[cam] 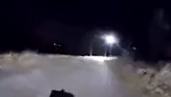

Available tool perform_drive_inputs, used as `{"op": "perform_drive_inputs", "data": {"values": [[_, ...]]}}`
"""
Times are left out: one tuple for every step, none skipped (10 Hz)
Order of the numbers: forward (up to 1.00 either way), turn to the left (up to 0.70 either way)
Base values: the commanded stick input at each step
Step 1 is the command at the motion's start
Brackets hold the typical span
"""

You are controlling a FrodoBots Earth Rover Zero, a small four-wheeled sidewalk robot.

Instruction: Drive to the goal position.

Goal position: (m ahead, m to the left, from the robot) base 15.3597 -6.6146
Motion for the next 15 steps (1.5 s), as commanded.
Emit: {"op": "perform_drive_inputs", "data": {"values": [[1.0, 0.0], [1.0, 0.0], [1.0, 0.0], [1.0, 0.0], [1.0, 0.0], [1.0, -0.01], [1.0, -0.02], [1.0, -0.03], [1.0, -0.04], [1.0, -0.05], [1.0, -0.05], [1.0, -0.05], [1.0, -0.05], [1.0, -0.04], [1.0, -0.02]]}}
